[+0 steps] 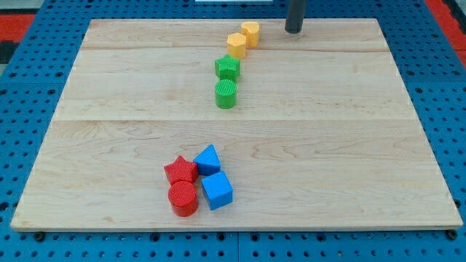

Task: Adjust the yellow heart above the yellow hexagon

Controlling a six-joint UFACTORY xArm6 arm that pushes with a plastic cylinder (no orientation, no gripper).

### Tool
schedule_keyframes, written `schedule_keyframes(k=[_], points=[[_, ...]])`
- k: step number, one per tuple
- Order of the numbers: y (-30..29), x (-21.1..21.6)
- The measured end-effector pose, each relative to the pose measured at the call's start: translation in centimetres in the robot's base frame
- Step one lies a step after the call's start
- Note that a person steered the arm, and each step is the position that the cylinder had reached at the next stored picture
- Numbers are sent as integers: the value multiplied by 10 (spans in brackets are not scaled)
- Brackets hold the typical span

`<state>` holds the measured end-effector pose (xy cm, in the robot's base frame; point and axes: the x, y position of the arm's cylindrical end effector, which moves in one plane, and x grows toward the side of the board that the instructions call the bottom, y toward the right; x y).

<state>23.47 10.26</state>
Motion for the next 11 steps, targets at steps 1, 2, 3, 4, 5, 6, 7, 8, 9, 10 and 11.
schedule_keyframes(k=[1, 2, 3, 4, 5, 6, 7, 8, 9, 10, 11], points=[[-22, 8], [-43, 8], [-62, 8], [-68, 8], [-65, 9], [-71, 12], [-73, 17], [-74, 27], [-76, 30], [-11, 57], [31, 119]])
